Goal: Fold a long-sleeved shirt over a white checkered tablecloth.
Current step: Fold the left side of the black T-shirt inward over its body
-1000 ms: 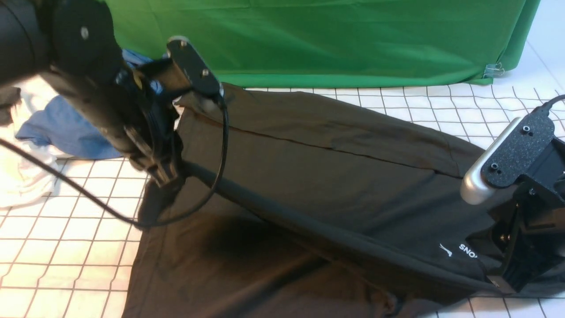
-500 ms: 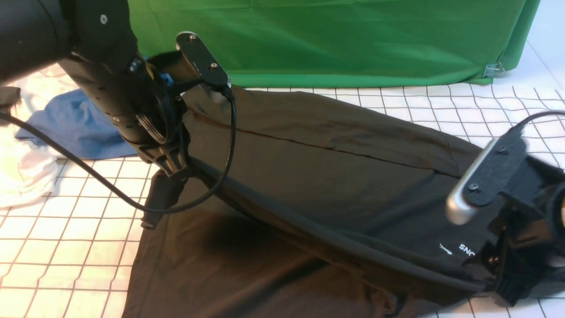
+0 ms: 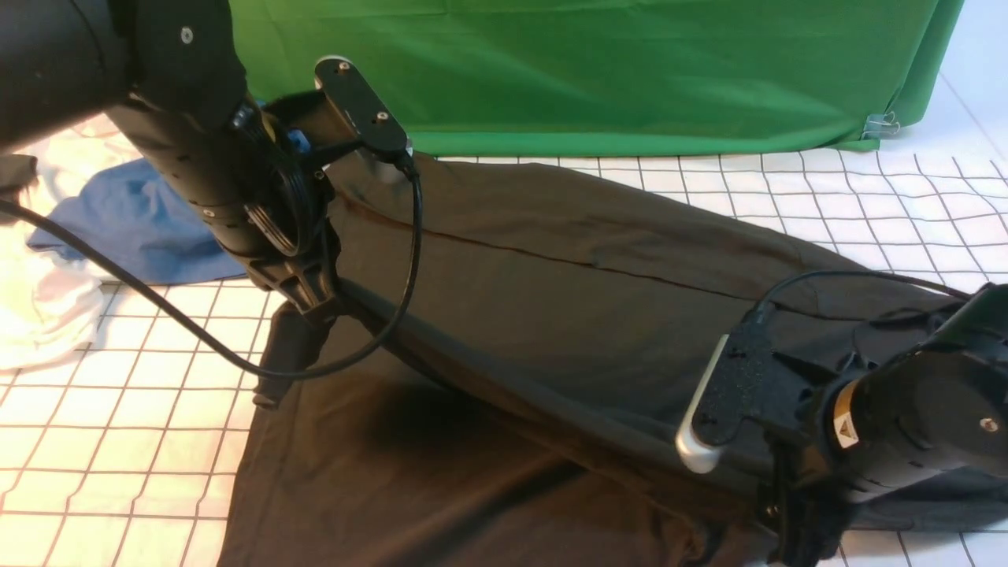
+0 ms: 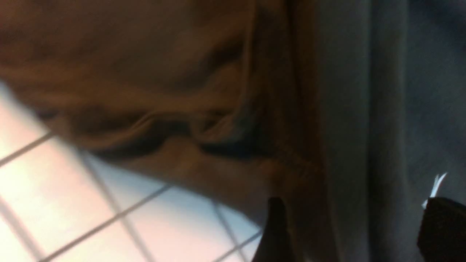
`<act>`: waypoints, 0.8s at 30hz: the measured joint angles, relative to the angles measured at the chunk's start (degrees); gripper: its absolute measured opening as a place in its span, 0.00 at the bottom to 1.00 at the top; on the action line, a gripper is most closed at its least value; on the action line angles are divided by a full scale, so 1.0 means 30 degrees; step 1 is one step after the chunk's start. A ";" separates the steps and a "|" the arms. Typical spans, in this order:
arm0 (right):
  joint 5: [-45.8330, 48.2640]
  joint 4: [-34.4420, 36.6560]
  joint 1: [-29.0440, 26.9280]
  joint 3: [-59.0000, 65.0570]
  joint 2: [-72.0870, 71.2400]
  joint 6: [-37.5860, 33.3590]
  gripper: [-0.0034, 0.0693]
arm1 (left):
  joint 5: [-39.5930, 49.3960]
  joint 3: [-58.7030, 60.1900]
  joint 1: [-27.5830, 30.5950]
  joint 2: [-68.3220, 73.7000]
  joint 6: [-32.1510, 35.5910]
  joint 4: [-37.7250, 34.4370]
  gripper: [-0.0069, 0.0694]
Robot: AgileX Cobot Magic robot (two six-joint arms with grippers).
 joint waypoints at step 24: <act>0.0755 -0.0775 0.0000 -0.1230 -0.1556 0.1218 0.07 | 0.1736 -0.0238 0.0000 -0.2140 -0.0372 -0.0069 0.04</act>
